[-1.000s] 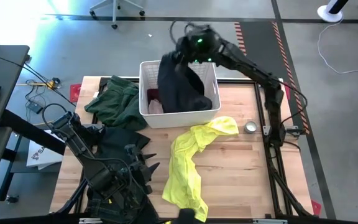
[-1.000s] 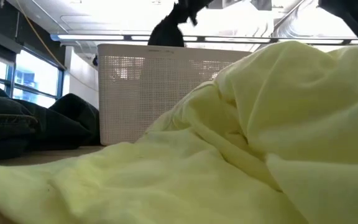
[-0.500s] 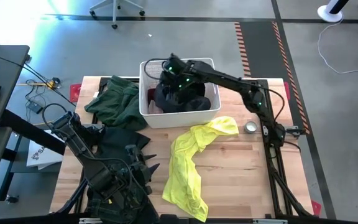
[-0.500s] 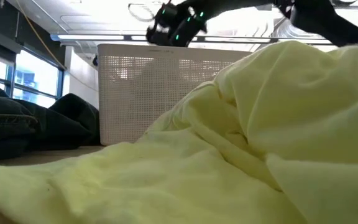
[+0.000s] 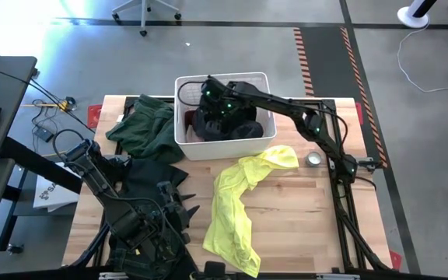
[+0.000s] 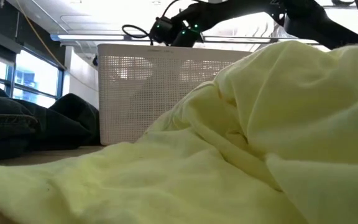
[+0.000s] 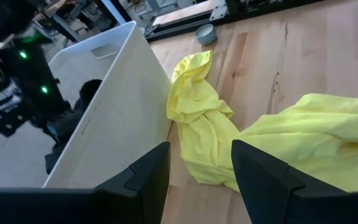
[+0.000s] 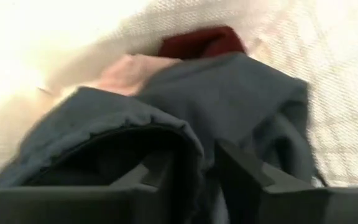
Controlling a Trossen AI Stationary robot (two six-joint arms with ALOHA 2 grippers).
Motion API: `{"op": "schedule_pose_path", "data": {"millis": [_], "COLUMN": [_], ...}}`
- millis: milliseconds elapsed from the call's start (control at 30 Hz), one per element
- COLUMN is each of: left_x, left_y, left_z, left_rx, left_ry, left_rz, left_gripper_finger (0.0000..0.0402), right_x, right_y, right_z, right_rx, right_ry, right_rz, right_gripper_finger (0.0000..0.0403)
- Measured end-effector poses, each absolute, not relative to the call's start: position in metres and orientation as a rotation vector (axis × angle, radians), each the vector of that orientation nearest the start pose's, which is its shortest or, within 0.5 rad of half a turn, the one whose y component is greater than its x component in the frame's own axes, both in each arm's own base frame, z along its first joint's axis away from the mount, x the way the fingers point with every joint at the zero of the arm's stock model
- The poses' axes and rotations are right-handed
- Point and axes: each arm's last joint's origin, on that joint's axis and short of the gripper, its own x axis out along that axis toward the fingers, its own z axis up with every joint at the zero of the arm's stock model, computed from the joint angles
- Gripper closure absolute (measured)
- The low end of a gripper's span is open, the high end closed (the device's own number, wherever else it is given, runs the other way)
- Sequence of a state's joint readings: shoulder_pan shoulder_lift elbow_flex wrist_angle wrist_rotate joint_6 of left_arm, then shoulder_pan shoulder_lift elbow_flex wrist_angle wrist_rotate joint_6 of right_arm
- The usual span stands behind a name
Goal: Sort clothes
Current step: Put the black shorts into the white laundry bin, then adjust the yellow shirt
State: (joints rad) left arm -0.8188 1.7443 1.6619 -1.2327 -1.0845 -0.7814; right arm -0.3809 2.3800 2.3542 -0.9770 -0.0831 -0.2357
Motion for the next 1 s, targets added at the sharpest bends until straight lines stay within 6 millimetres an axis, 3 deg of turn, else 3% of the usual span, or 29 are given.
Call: {"op": "schedule_pose_path", "data": {"millis": [100,233,367,533,633,733,800,1000], "left_x": [0.248,0.247,0.247,0.245,0.242,0.239,0.237,0.236], "left_y": [-0.228,-0.228,-0.228,-0.230,-0.234,-0.237,-0.238,-0.240], "left_z": [0.324,0.324,0.323,0.323,0.323,0.323,0.323,0.323], "left_rx": [0.324,0.316,0.291,0.265,0.264,0.268,0.259,0.258], "left_ry": [0.603,0.614,0.620,0.628,0.623,0.614,0.610,0.603], "left_rz": [0.471,0.463,0.461,0.450,0.441,0.433,0.431,0.431], "left_gripper_finger": [0.0234,0.0234,0.0234,0.0234,0.0234,0.0234,0.0234,0.0234], "right_x": [0.464,0.443,0.411,0.362,0.341,0.322,0.311,0.279], "right_y": [-0.185,-0.180,-0.169,-0.126,-0.091,-0.050,-0.021,0.057], "right_z": [0.275,0.321,0.365,0.423,0.439,0.443,0.436,0.370], "right_rx": [-0.013,-0.059,-0.095,-0.125,-0.134,-0.109,-0.092,-0.028], "right_ry": [1.008,0.949,0.939,0.908,0.888,0.842,0.828,0.817], "right_rz": [-0.184,-0.225,-0.260,-0.220,-0.128,0.066,0.171,0.264], "right_gripper_finger": [0.0262,0.0234,0.0230,0.0231,0.0231,0.0231,0.0231,0.0231]}}
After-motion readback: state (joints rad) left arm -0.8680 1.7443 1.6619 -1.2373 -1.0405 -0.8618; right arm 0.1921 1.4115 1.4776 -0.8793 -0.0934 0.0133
